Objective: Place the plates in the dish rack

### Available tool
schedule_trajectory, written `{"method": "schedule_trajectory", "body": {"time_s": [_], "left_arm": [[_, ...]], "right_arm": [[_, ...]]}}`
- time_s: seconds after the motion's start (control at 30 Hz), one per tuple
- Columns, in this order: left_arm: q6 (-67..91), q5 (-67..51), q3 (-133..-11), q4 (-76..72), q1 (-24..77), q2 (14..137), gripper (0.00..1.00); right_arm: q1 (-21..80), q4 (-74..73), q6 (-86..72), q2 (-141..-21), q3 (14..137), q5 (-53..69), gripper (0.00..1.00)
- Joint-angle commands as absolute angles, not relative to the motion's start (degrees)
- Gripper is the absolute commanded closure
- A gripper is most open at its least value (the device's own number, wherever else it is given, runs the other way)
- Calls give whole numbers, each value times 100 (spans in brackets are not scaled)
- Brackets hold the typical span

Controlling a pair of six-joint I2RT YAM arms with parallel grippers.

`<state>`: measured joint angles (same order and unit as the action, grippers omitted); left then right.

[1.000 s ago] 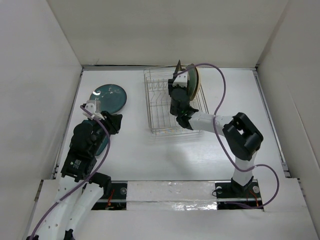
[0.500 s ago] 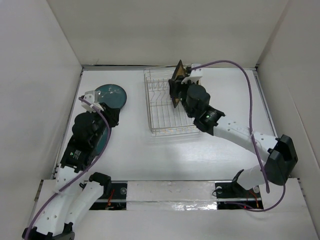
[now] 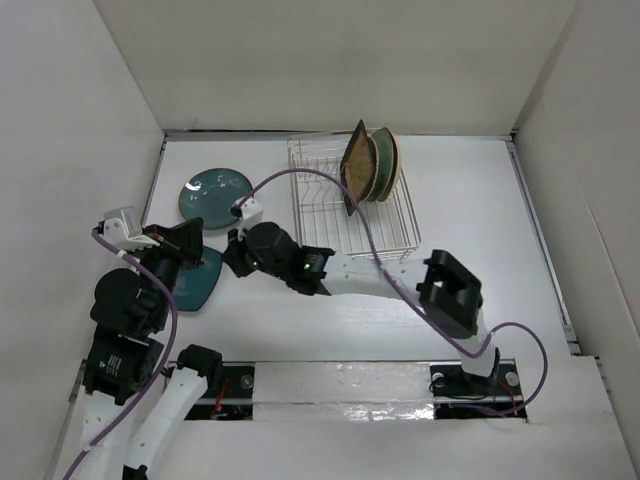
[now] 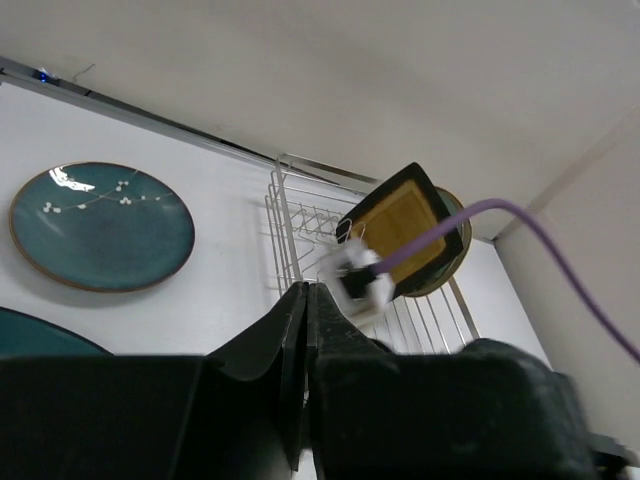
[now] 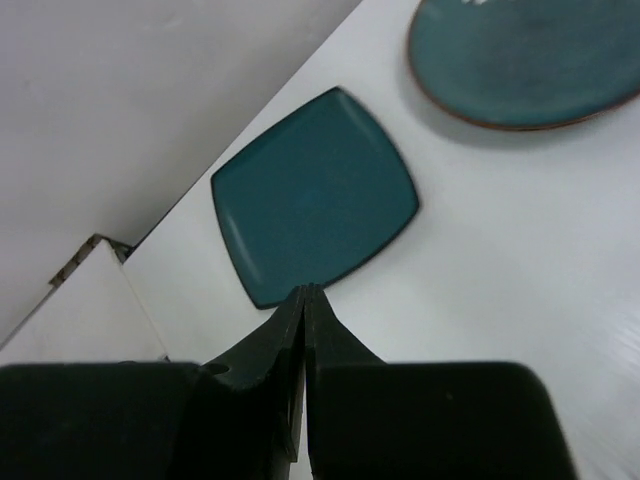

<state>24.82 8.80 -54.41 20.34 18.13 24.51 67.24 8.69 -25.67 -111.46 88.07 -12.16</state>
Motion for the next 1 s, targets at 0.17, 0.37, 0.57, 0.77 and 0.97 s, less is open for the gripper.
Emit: {"method": "schedule_trajectory", "body": {"time_s": [0.17, 0.37, 0.57, 0.77, 0.97], "left_arm": [[2496, 870, -5704, 2127, 1784, 2391, 98], [2338, 748, -5634, 2136, 1784, 2399, 94], [2268, 616, -5494, 2083, 1784, 2400, 92], [2145, 633, -5405, 1995, 1784, 2417, 91], [2092, 598, -5440, 1916, 1784, 2426, 90]], "right_arm": [[6750, -228, -3014, -13015, 11177, -993, 57], [6688, -298, -3173, -13587, 11407, -1344, 26], [6426, -510, -3366, -14158, 11900, -897, 25], [6258, -423, -3462, -14686, 12313, -63, 26], [6091, -237, -3779, -15213, 12752, 685, 31]]}}
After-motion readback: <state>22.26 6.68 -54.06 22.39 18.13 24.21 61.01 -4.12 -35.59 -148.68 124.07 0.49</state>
